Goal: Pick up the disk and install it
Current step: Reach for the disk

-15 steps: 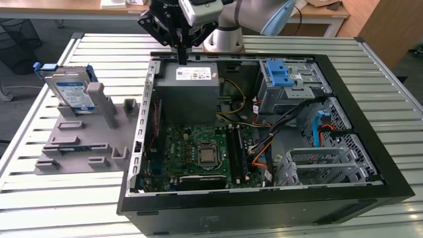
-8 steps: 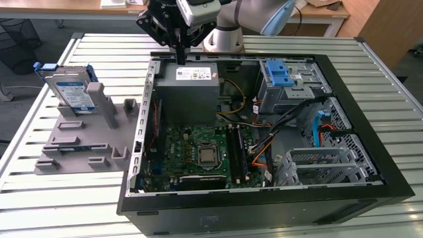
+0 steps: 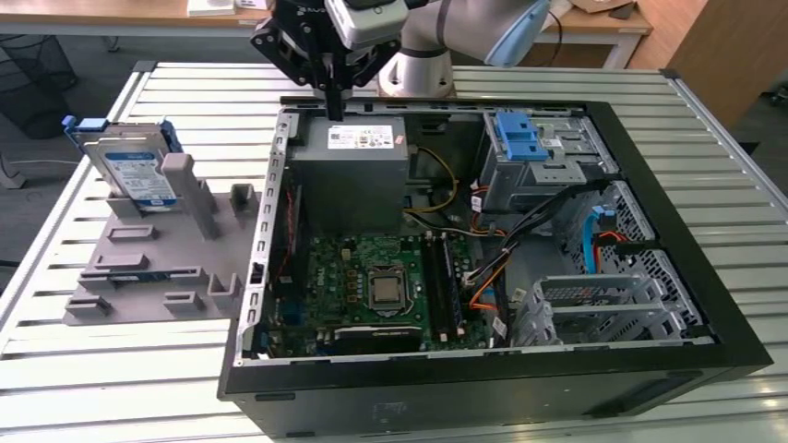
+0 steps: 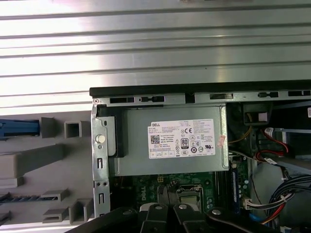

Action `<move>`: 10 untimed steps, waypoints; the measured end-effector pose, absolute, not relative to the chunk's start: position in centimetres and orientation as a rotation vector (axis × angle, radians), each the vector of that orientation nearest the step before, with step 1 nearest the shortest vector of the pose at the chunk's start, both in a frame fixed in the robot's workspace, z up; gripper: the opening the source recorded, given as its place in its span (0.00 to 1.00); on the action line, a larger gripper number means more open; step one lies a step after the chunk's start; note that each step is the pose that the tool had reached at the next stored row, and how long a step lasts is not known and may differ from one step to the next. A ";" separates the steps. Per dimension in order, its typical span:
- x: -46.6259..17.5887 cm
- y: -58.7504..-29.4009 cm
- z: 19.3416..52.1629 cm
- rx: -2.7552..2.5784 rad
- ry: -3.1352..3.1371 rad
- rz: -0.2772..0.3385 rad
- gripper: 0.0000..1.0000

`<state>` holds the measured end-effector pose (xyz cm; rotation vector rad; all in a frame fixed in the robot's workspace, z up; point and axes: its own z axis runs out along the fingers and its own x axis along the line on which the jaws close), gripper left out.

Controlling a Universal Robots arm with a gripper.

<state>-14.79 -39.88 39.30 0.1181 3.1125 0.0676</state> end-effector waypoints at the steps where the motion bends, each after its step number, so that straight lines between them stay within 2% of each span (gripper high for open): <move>1: -14.8 -39.9 39.3 0.118 3.112 0.068 0.11; 10: -15.3 -39.9 39.3 0.118 3.112 0.068 0.11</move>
